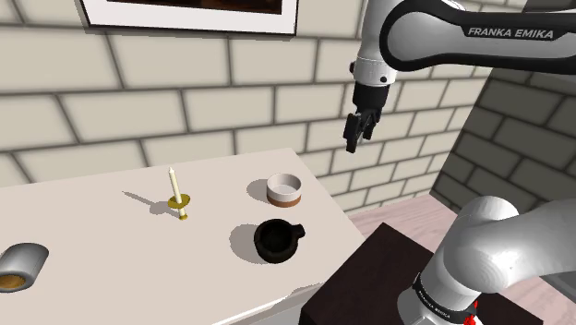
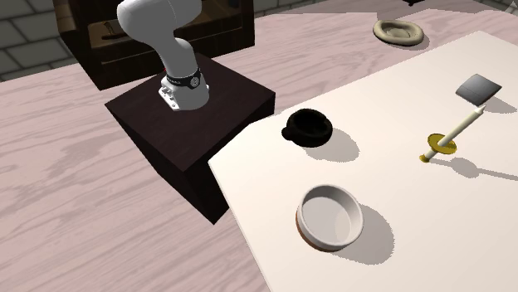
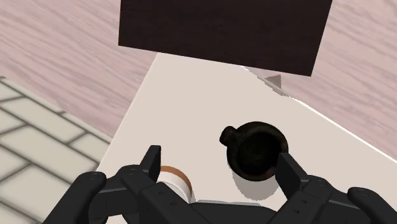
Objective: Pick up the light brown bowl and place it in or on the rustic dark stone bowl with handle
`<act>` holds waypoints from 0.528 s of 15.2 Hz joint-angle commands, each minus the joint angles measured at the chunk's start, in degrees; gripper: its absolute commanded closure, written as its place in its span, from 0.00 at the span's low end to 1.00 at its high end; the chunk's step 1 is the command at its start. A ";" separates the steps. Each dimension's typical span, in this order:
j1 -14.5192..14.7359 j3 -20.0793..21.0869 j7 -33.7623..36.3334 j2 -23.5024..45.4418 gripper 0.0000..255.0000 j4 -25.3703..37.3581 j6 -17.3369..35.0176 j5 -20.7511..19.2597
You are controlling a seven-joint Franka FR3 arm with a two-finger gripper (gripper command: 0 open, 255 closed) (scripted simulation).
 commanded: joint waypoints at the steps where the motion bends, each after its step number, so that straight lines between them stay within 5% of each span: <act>1: 0.00 0.00 0.00 0.00 0.00 0.00 0.00 0.00; 8: -0.72 -0.18 0.42 11.02 0.00 -2.32 13.38 -0.23</act>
